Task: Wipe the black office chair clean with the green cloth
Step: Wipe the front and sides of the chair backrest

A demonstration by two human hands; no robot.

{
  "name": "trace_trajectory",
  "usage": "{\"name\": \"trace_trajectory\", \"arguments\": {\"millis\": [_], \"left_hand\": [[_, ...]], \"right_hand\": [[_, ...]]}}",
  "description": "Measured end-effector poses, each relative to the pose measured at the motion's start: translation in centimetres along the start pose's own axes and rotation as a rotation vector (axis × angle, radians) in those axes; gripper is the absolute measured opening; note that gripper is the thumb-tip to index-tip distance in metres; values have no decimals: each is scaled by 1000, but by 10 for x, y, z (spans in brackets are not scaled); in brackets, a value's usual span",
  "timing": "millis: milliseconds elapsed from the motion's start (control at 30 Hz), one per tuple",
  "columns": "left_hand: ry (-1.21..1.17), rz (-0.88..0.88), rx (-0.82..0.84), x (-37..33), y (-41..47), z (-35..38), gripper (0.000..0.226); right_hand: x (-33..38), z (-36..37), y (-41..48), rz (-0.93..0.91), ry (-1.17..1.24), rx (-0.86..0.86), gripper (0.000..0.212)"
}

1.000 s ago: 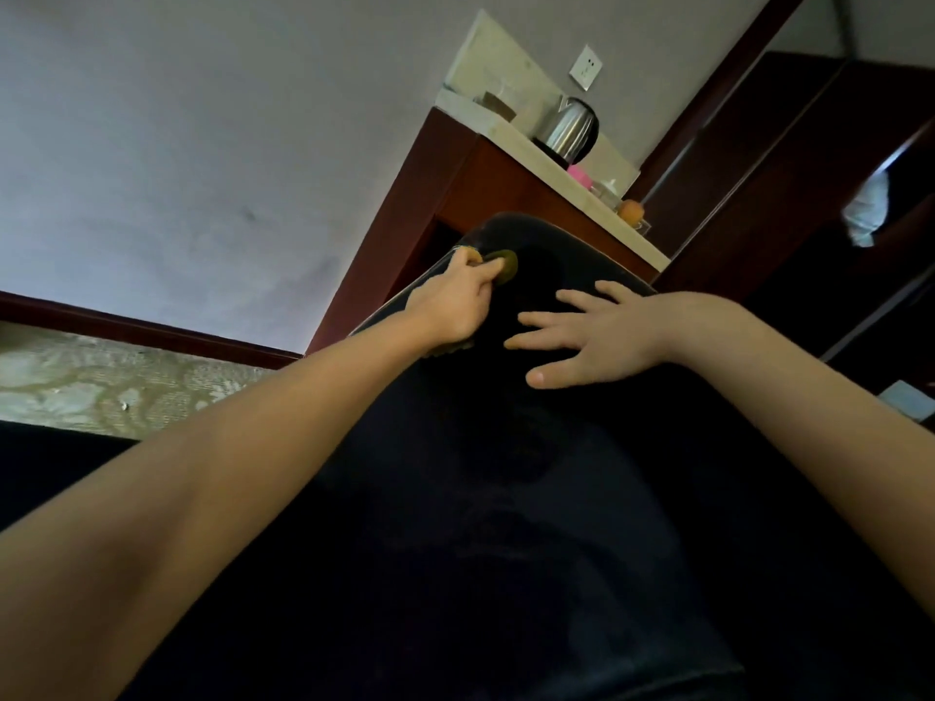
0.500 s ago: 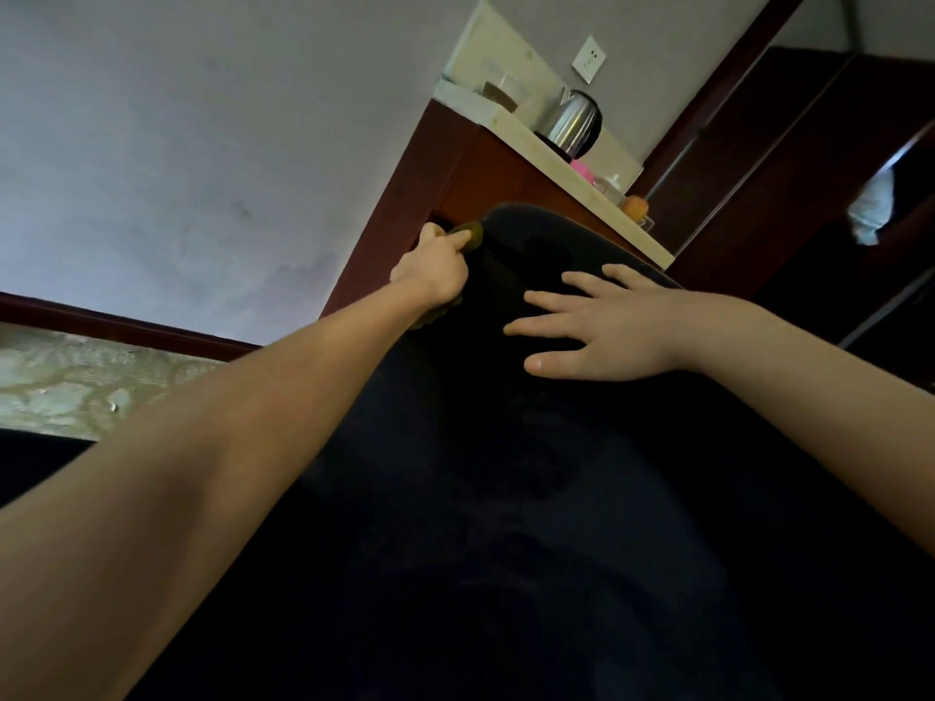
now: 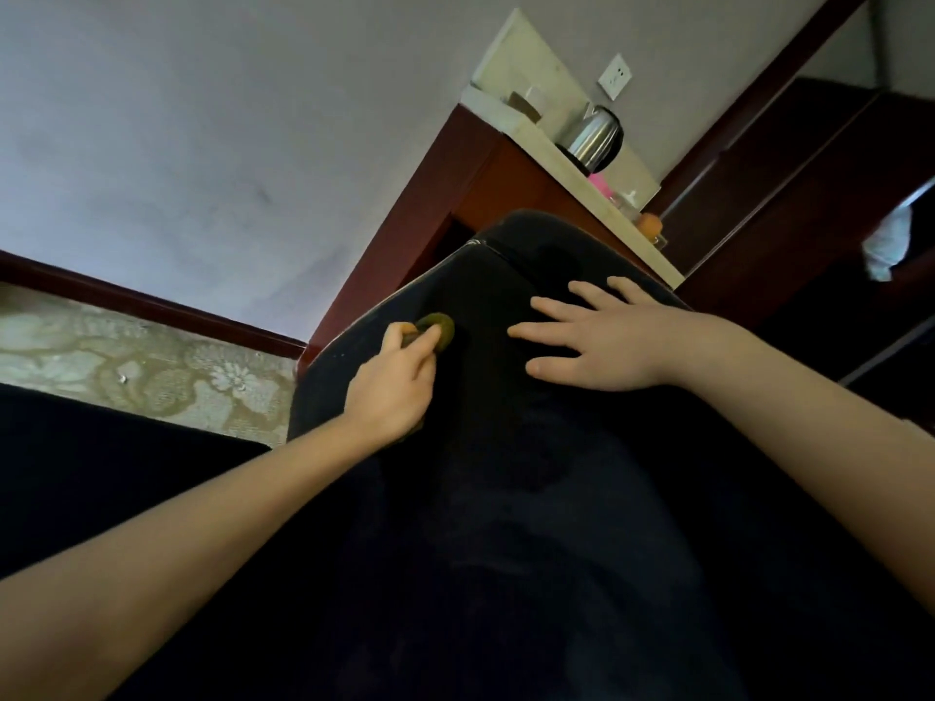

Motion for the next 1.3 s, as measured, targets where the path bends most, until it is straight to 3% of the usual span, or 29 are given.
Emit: {"name": "trace_trajectory", "arguments": {"millis": [167,267,567,833,1000,1200,1300], "left_hand": [[-6,167,-52,-68,33,-14,41],[24,146,-81,-78,58,-14,39],[7,-148,-96,8,74,-2,42],[-69,-289,-57,65,-14,11,42],[-79,-217,-50,35,-52,7,41],[11,74,-66,-33,-4,0,45],[48,53,-64,-35,29,-2,45]], "right_hand": [[-1,0,2,0,-11,-8,53],[-1,3,5,2,-23,5,53],[7,2,5,-15,-40,-15,50],[18,3,3,-46,-62,-13,50],[24,9,-1,-84,-51,17,51],[26,10,0,-87,-106,25,48],[25,13,4,-77,-134,30,47]]}}
Point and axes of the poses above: each hand's wrist, its own y-axis towards the middle knuckle, its own z-axis out of the palm, x = y × z, the point moved 10 cm from there along y, towards the middle knuckle, and after that the axes turned 6 degrees about y, right-handed, at the moved point
